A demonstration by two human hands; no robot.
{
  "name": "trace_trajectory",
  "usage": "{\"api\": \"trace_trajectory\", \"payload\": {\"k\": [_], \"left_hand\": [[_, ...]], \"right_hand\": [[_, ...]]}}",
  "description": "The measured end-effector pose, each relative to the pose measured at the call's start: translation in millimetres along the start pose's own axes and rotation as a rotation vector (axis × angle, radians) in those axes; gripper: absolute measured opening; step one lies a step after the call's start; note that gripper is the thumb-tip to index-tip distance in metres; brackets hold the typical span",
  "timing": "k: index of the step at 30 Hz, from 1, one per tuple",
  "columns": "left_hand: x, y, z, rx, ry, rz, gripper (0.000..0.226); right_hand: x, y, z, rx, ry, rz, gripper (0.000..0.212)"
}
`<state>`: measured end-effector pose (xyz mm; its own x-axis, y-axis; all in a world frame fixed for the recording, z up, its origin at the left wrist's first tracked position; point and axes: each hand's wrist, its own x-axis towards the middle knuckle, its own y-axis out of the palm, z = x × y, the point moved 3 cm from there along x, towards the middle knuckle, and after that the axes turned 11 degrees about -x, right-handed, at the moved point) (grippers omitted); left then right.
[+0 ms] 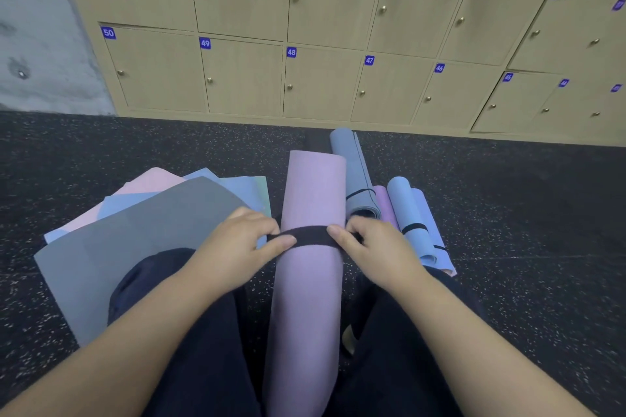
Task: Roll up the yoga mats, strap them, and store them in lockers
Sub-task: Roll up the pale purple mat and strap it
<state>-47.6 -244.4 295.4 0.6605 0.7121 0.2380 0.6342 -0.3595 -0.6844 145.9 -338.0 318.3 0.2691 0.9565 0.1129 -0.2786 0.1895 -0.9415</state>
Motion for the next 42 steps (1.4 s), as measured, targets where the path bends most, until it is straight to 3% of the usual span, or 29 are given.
{"api": "trace_trajectory", "payload": {"k": [3, 7, 10, 14, 16, 19, 22, 25, 28, 34, 36, 42], "left_hand": [[-5.6, 9.3, -2.6, -0.094, 0.006, 0.063, 0.027], [-2.4, 12.1, -10.9, -0.197, -0.020, 0.043, 0.015], [2.7, 9.6, -21.2, -0.295, 0.009, -0.011, 0.007], [13.3, -2.3, -39.2, -0.401, 0.002, -0.092, 0.064], [20.3, -7.4, -40.8, -0.389, -0.033, -0.122, 0.076], [25.9, -4.6, -30.5, -0.445, -0.075, -0.113, 0.073], [24.3, 12.4, -15.6, -0.549, -0.094, -0.052, 0.055], [21.9, 28.2, -6.9, -0.652, -0.106, -0.002, 0.060], [24.9, 41.0, -2.9, -0.685, -0.137, 0.068, 0.069], [45.3, 71.9, 9.8, -0.573, -0.137, 0.190, 0.068], [54.5, 90.1, 13.9, -0.558, -0.163, 0.250, 0.065], [102.4, 126.8, 8.5, -0.488, -0.045, 0.248, 0.070]], "right_hand": [[-6.1, 10.0, -5.4, 0.127, 0.052, 0.012, 0.040], [-5.0, 2.1, -0.5, 0.252, 0.078, -0.123, 0.029], [-0.2, -9.8, 4.4, 0.400, 0.100, -0.125, 0.069], [9.8, -18.7, 16.0, 0.433, -0.030, -0.150, 0.093], [14.5, -23.1, 17.4, 0.397, -0.053, -0.222, 0.096], [15.7, -24.9, 17.0, 0.251, -0.115, -0.266, 0.085], [12.3, -9.0, 9.2, 0.340, -0.122, -0.114, 0.070], [10.6, 12.4, -4.7, 0.574, -0.033, 0.033, 0.062], [12.4, 23.2, -17.0, 0.746, 0.082, 0.068, 0.055], [27.9, 38.3, -51.3, 0.716, 0.310, 0.184, 0.023], [32.9, 43.9, -60.8, 0.627, 0.350, 0.222, 0.022], [70.1, 36.1, -106.9, 0.424, 0.375, -0.008, 0.040]]}}
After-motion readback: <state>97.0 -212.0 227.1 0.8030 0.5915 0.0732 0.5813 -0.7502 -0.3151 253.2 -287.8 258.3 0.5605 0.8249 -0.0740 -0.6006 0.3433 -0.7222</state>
